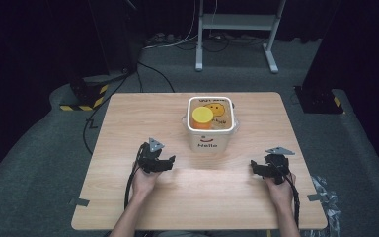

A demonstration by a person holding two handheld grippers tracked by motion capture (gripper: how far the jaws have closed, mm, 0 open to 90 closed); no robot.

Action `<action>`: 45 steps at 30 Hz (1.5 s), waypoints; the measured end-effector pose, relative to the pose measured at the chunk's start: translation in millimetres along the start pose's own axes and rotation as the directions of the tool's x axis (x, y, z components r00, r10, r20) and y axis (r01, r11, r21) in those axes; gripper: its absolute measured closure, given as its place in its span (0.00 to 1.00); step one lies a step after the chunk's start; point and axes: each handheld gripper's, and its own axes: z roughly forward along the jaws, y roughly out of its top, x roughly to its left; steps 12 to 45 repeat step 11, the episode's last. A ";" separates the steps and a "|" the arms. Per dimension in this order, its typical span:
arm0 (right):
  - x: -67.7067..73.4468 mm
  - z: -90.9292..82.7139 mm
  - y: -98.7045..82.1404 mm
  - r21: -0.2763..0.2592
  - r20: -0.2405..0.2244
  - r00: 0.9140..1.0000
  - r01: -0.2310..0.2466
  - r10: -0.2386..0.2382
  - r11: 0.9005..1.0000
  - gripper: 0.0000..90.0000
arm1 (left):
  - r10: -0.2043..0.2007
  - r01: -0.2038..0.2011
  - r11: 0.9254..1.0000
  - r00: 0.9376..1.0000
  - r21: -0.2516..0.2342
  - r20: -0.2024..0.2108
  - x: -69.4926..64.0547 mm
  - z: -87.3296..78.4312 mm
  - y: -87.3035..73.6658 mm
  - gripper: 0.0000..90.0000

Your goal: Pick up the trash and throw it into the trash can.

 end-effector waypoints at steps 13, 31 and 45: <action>0.8 0.1 0.3 -0.004 0.003 1.000 -0.012 0.012 1.000 0.16 | -0.021 0.021 1.000 1.000 0.011 -0.021 3.5 21.9 -17.2 0.26; 0.8 0.1 0.3 -0.004 0.003 1.000 -0.012 0.012 1.000 0.16 | -0.021 0.021 1.000 1.000 0.011 -0.021 3.5 21.9 -17.2 0.26; 0.8 0.1 0.3 -0.004 0.003 1.000 -0.012 0.012 1.000 0.16 | -0.021 0.021 1.000 1.000 0.011 -0.021 3.5 21.9 -17.2 0.26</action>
